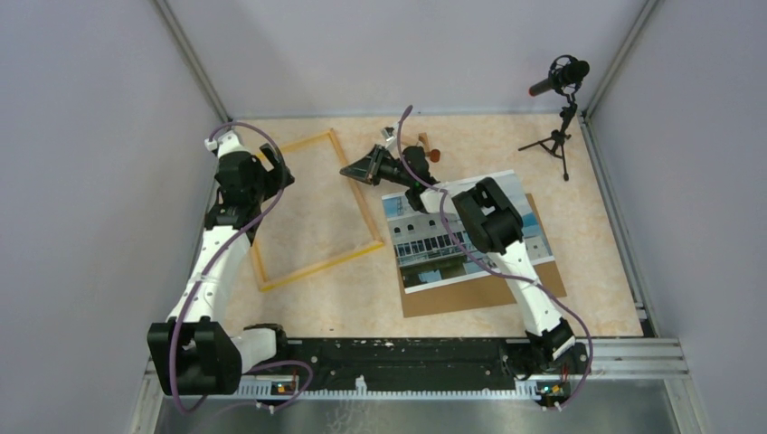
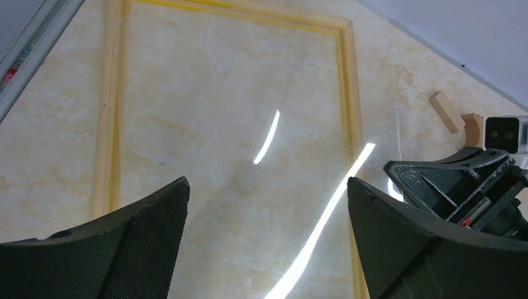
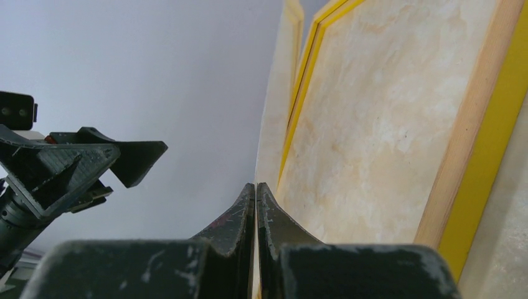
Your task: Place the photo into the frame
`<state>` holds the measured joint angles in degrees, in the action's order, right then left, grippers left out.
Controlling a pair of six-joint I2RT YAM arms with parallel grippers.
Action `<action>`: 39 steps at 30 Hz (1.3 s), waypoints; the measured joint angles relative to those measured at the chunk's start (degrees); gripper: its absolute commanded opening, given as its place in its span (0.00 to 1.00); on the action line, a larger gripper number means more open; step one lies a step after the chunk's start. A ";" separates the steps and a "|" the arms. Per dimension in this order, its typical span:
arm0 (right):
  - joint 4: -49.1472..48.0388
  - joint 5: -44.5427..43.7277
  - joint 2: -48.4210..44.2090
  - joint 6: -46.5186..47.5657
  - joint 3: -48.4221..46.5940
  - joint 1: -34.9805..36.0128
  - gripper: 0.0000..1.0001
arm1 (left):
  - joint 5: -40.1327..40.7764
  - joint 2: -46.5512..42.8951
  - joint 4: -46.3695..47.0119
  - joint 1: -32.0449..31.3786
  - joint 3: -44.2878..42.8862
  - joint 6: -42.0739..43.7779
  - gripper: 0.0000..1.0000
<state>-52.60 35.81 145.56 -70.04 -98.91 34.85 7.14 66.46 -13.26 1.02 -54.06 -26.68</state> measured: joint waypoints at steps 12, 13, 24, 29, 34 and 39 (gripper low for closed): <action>0.35 -3.34 1.75 -2.23 -2.16 0.57 0.00 | 0.00 0.00 0.02 0.00 0.00 -0.02 0.99; 0.42 -3.61 1.99 -2.25 -2.40 0.68 0.00 | 0.00 0.00 0.02 0.00 0.00 -0.02 0.99; 1.86 -6.49 2.73 -3.21 -3.65 1.90 0.00 | 0.00 0.00 0.00 0.00 0.00 -0.02 0.99; 2.14 -7.80 2.75 -3.56 -3.65 2.10 0.00 | 0.00 0.00 0.02 0.00 0.00 -0.02 0.99; 2.95 -9.25 2.75 -3.72 -3.63 2.12 0.00 | 0.00 0.00 0.02 0.00 0.00 -0.02 0.99; 3.10 -10.56 2.75 -3.76 -3.50 2.12 0.00 | 0.00 0.00 0.02 0.00 0.02 -0.02 0.99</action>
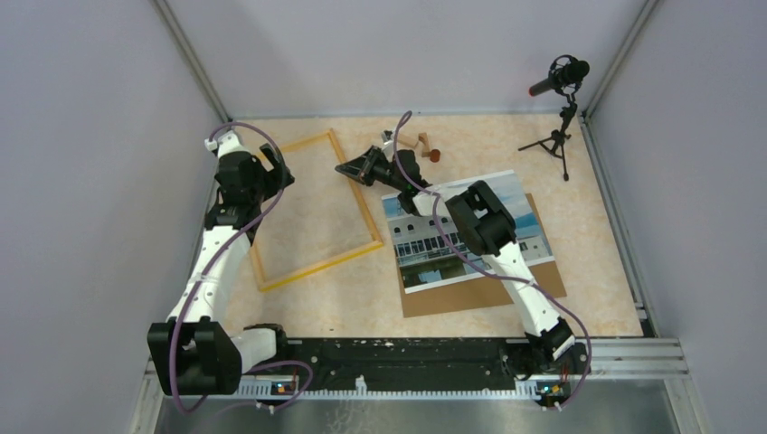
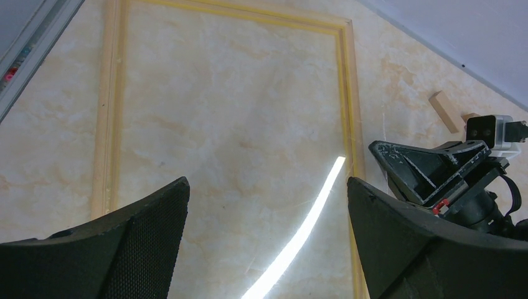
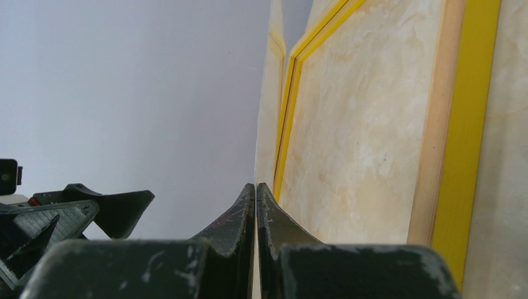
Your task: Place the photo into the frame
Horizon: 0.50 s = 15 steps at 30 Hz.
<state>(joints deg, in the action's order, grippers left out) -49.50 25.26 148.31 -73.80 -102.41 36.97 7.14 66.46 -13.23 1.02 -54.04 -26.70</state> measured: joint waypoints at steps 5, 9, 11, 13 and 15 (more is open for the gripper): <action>0.26 -0.68 0.00 -0.37 0.00 0.00 0.00 | 0.00 -0.07 0.00 0.00 0.11 0.00 0.99; 0.33 -1.01 0.07 -0.90 0.00 0.00 0.00 | 0.00 -0.09 0.00 0.00 0.17 0.00 0.99; 0.44 -1.07 0.07 -1.01 0.00 0.02 0.00 | 0.00 -0.09 0.00 0.00 0.17 0.00 0.99; 0.59 -1.09 0.09 -1.03 0.00 0.02 0.00 | 0.00 -0.09 0.00 0.00 0.17 0.00 0.99; 0.90 -1.09 0.17 -1.03 -0.02 0.02 0.00 | 0.00 -0.09 0.00 0.00 0.17 0.00 0.99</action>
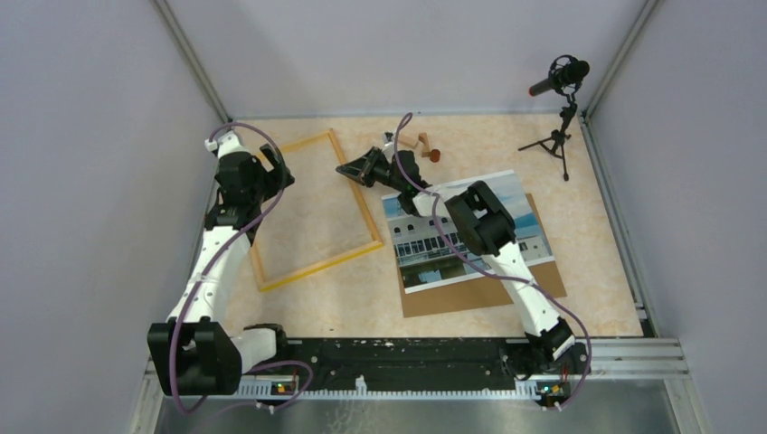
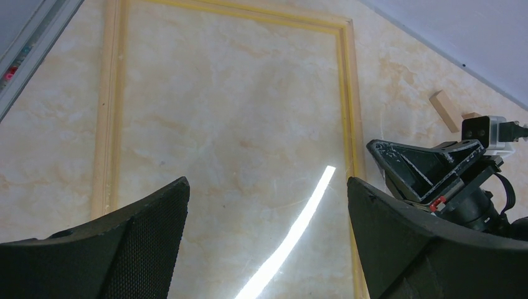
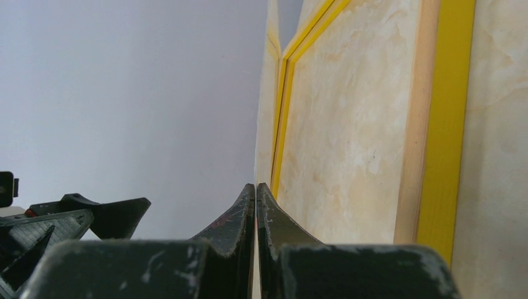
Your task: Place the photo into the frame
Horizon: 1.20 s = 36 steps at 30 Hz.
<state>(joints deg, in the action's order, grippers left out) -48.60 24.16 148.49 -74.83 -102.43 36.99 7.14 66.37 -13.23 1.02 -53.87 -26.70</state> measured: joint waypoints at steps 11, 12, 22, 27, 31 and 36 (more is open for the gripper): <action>1.99 -0.31 2.23 -0.02 -0.94 0.02 0.00 | 0.00 0.00 0.00 0.02 0.00 -0.02 0.99; 2.21 -0.33 2.62 -0.02 -1.16 0.02 0.00 | 0.00 0.00 0.00 0.02 0.00 -0.04 0.99; 3.45 -0.85 3.41 0.00 -1.51 0.00 0.00 | -0.02 -0.02 0.00 0.02 0.00 -0.04 0.99; 3.48 -1.11 3.41 0.00 -1.51 -0.04 0.00 | -0.02 -0.02 0.00 0.02 0.00 -0.04 0.99; 3.48 -1.27 3.41 0.00 -1.51 -0.07 0.00 | -0.07 0.00 0.00 0.07 0.00 -0.07 0.99; 3.48 -1.51 3.41 0.04 -1.51 -0.37 0.00 | -0.24 0.00 0.00 0.09 0.00 -0.17 0.99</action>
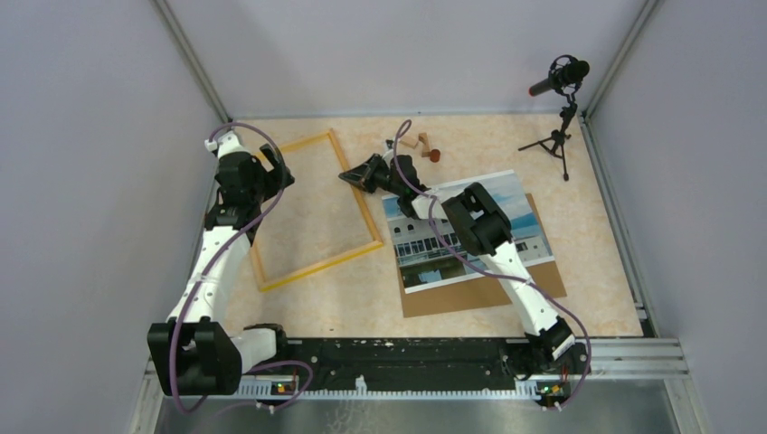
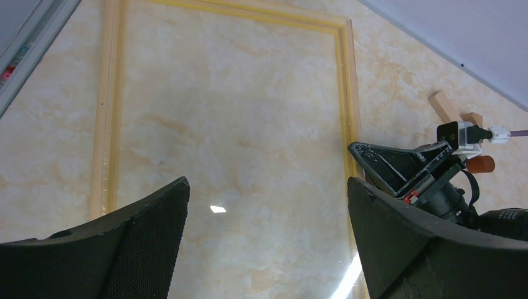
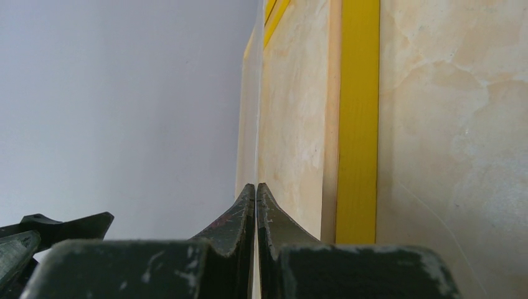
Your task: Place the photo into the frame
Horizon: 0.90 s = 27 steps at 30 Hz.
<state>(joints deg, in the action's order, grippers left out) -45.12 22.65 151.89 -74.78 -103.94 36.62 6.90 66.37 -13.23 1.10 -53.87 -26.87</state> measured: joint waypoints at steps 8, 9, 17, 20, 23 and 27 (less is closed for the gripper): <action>0.00 -0.39 0.00 0.02 0.00 -0.26 0.00 | -0.02 -0.02 0.00 0.00 0.00 -0.09 0.99; 0.02 -0.39 0.00 0.02 0.00 -0.26 0.00 | -0.02 0.00 0.00 0.00 0.00 -0.09 0.99; 0.66 -0.76 0.00 0.22 0.00 -0.39 0.00 | -0.11 0.00 0.00 0.00 0.00 -0.20 0.99; 0.70 -0.92 0.00 0.22 -0.02 -0.39 0.00 | -0.22 0.00 0.00 0.00 0.00 -0.20 0.99; 1.01 -1.16 0.00 0.24 -0.24 -0.39 0.00 | -0.22 0.00 0.00 0.00 0.00 -0.20 0.99; 1.64 -1.60 0.02 0.63 -1.09 -0.42 0.00 | -0.22 0.00 0.02 0.00 0.02 -0.20 0.99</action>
<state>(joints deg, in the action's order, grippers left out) -43.48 21.06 151.92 -74.15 -105.03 36.21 6.68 66.37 -13.21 1.10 -53.84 -27.07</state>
